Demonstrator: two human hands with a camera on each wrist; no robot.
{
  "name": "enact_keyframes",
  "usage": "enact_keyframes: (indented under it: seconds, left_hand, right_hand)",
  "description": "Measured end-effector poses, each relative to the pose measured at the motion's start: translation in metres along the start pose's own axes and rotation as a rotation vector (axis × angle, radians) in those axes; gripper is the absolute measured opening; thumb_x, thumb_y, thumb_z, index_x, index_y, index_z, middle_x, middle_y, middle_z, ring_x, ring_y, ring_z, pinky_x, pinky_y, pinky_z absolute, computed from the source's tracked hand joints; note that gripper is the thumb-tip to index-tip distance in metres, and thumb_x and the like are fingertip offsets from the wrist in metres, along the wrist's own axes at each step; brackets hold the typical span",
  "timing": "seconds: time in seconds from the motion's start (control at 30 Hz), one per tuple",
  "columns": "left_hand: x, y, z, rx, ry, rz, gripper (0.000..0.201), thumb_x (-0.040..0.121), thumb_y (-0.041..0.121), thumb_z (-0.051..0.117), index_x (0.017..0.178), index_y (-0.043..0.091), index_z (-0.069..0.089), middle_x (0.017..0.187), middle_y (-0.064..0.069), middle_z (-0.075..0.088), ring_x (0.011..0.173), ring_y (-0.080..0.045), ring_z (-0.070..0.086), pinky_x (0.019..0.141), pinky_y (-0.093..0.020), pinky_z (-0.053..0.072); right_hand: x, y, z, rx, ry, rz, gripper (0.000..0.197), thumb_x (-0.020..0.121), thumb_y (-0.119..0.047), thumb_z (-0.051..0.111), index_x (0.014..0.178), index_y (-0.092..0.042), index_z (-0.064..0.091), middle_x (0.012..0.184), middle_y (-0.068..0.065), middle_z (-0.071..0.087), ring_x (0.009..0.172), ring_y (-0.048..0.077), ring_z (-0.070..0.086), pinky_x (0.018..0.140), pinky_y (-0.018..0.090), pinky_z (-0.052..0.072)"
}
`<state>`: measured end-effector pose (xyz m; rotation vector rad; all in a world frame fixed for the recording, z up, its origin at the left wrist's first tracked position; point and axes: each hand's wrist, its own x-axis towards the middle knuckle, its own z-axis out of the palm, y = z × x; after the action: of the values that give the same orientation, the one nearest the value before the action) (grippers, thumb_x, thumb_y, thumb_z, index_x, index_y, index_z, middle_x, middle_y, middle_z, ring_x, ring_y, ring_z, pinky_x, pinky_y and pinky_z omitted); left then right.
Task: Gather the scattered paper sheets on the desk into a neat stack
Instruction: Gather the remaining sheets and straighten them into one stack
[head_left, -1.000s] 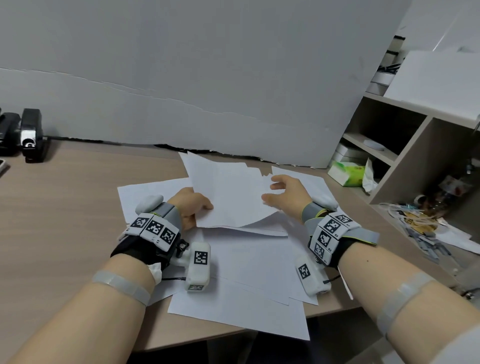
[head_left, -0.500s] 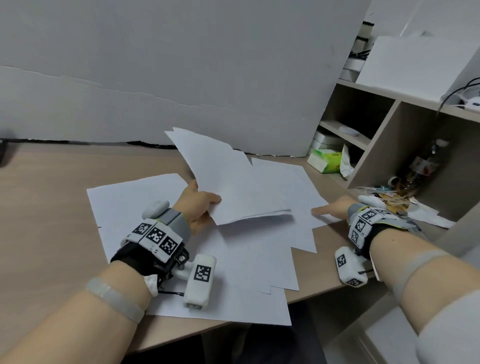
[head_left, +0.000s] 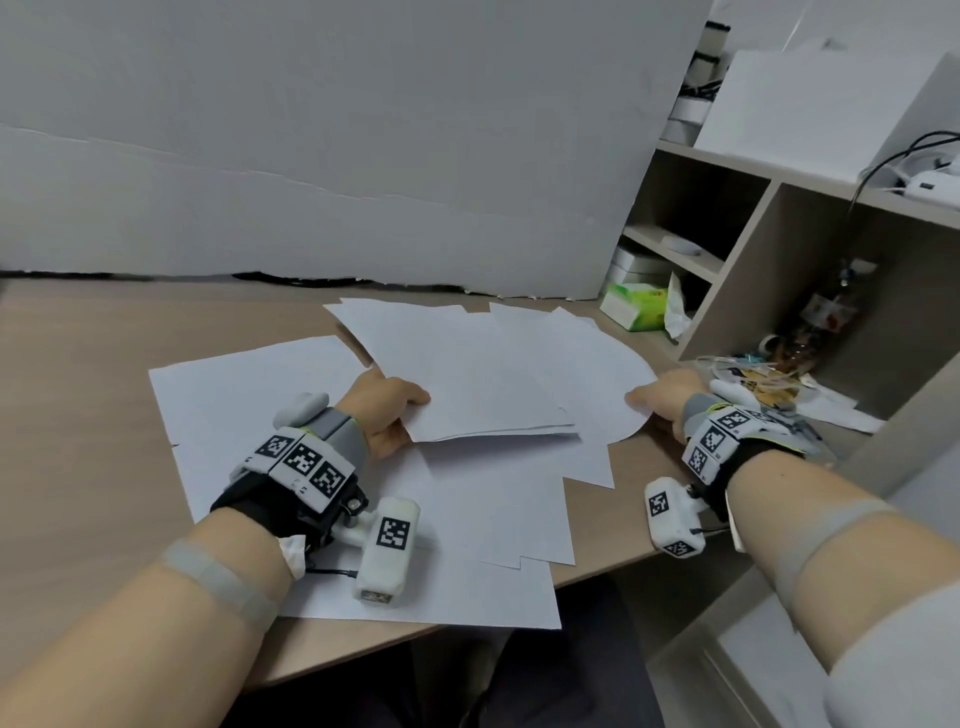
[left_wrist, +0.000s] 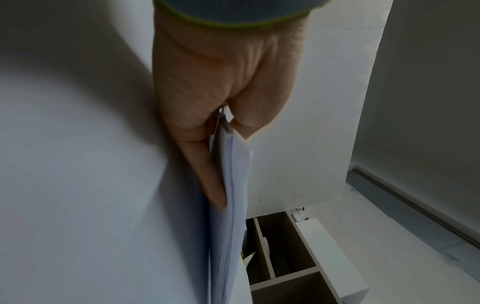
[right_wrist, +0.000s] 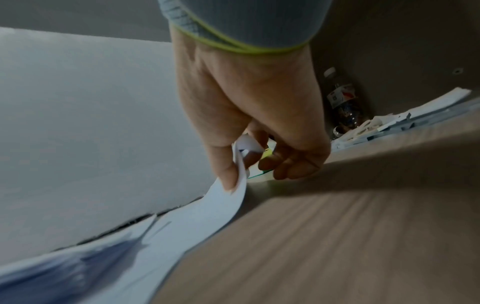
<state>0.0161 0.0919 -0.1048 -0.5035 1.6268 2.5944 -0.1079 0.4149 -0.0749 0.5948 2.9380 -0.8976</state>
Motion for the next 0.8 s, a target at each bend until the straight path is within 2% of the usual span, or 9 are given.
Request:
enact_keyframes:
  seconds: [0.07,0.13,0.27,0.3,0.37,0.43,0.53,0.63,0.8]
  left_hand:
    - [0.000,0.003,-0.002,-0.005,0.016,-0.003,0.042,0.089,-0.015,0.050,0.128,0.001,0.054,0.109,-0.018,0.069,0.090,-0.035,0.070,0.065,-0.042,0.061]
    - [-0.001,0.006,-0.005,-0.026,0.030,0.001,0.041,0.088,-0.016,0.049,0.126,-0.001,0.055,0.110,-0.020,0.069,0.089,-0.036,0.071,0.064,-0.043,0.061]
    - [-0.005,0.009,-0.009,-0.038,0.040,0.003,0.037,0.088,-0.018,0.048,0.121,-0.005,0.056,0.107,-0.023,0.069,0.085,-0.038,0.071,0.061,-0.043,0.061]
    - [-0.005,0.010,-0.010,-0.040,0.048,0.003,0.036,0.088,-0.018,0.048,0.121,-0.005,0.056,0.107,-0.024,0.069,0.084,-0.038,0.071,0.060,-0.043,0.061]
    - [-0.004,0.010,-0.012,-0.048,0.060,0.006,0.036,0.087,-0.018,0.048,0.120,-0.006,0.056,0.108,-0.026,0.068,0.082,-0.038,0.071,0.058,-0.042,0.060]
    - [-0.005,0.010,-0.011,-0.048,0.070,0.009,0.033,0.086,-0.019,0.048,0.116,-0.007,0.057,0.105,-0.025,0.068,0.079,-0.037,0.071,0.056,-0.041,0.060]
    - [-0.006,0.011,-0.010,-0.045,0.073,0.008,0.024,0.087,-0.019,0.047,0.104,-0.004,0.057,0.103,-0.025,0.066,0.077,-0.036,0.069,0.054,-0.041,0.060]
    - [-0.007,0.013,-0.012,-0.066,0.070,0.000,0.025,0.088,-0.017,0.046,0.106,-0.002,0.056,0.097,-0.021,0.065,0.075,-0.034,0.068,0.050,-0.038,0.058]
    - [-0.010,0.021,-0.019,-0.105,0.052,0.000,0.025,0.090,-0.014,0.045,0.109,0.000,0.054,0.094,-0.017,0.067,0.075,-0.031,0.070,0.050,-0.037,0.058]
  right_hand:
    - [0.000,-0.002,-0.004,0.105,0.089,0.002,0.032,0.085,-0.017,0.063,0.108,0.006,0.060,0.103,0.015,0.063,0.089,0.029,0.059,0.081,0.036,0.051]
    - [-0.003,-0.007,-0.009,0.231,0.132,-0.040,0.023,0.086,-0.014,0.061,0.104,-0.001,0.061,0.098,0.012,0.059,0.085,0.027,0.056,0.073,0.033,0.048]
    - [-0.014,-0.020,-0.017,0.416,0.304,-0.083,0.028,0.086,-0.009,0.057,0.113,0.000,0.063,0.098,0.014,0.065,0.083,0.031,0.060,0.072,0.036,0.049]
    - [-0.021,-0.026,-0.017,0.419,0.350,-0.118,0.024,0.087,-0.010,0.055,0.107,-0.004,0.065,0.093,0.013,0.064,0.081,0.032,0.058,0.072,0.038,0.050]
    - [-0.034,-0.040,-0.018,0.402,0.419,-0.222,0.012,0.088,-0.014,0.052,0.092,-0.014,0.062,0.081,0.006,0.058,0.072,0.028,0.053,0.067,0.033,0.047]
    - [-0.051,-0.056,-0.018,0.445,0.441,-0.357,0.010,0.089,-0.015,0.050,0.080,-0.018,0.056,0.070,-0.001,0.050,0.061,0.018,0.045,0.055,0.026,0.036]
    - [-0.073,-0.084,-0.011,0.576,0.396,-0.566,0.004,0.088,-0.016,0.057,0.085,-0.015,0.060,0.068,-0.005,0.053,0.058,0.010,0.045,0.053,0.023,0.036]
    - [-0.099,-0.111,0.004,0.618,0.307,-0.761,0.010,0.087,-0.015,0.065,0.082,-0.017,0.057,0.066,-0.009,0.055,0.060,0.007,0.047,0.055,0.016,0.039]
    - [-0.143,-0.135,0.045,0.464,0.076,-1.026,0.016,0.085,-0.008,0.067,0.082,-0.021,0.058,0.073,-0.014,0.064,0.069,0.000,0.061,0.067,0.015,0.047]
